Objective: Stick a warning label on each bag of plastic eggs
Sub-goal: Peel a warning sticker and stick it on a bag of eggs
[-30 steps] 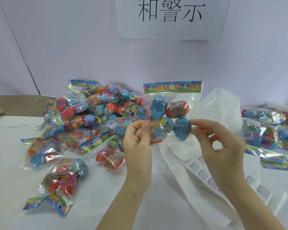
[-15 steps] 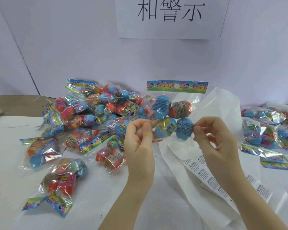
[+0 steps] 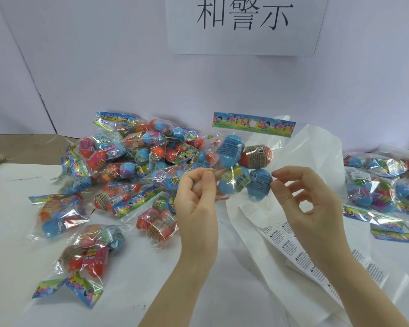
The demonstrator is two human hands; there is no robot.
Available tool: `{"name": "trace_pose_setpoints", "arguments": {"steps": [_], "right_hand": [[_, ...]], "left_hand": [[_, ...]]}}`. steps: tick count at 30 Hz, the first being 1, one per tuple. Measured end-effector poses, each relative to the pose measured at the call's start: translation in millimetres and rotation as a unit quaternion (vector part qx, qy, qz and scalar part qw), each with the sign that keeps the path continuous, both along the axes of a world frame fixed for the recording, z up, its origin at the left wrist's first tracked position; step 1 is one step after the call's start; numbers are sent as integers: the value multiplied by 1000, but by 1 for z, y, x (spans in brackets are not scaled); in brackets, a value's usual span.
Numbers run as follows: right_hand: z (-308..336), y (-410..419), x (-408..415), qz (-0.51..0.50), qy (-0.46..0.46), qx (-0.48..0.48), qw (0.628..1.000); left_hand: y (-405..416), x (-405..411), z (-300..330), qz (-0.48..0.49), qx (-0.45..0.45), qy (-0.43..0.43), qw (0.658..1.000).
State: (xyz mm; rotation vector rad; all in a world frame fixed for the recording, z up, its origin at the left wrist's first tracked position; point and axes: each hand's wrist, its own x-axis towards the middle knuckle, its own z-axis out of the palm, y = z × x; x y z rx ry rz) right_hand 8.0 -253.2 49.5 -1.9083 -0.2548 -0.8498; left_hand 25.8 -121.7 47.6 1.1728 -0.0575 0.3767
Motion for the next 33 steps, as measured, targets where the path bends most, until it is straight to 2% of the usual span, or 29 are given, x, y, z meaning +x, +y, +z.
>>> {"name": "trace_pose_setpoints", "arguments": {"steps": [5, 13, 26, 30, 33], "right_hand": [[0, -3, 0, 21, 14, 18, 1000], [-5, -4, 1, 51, 52, -24, 997], [-8, -7, 3, -23, 152, -29, 988], [-1, -2, 3, 37, 149, 102, 983], [3, 0, 1, 115, 196, 187, 956]], "left_hand": [[2, 1, 1, -3, -12, 1, 1000], [1, 2, -1, -1, 20, -1, 1000], [1, 2, -2, -8, 17, 5, 1000], [-1, 1, -3, -5, 25, -18, 1000], [-2, -2, -5, 3, 39, -48, 998]]}}
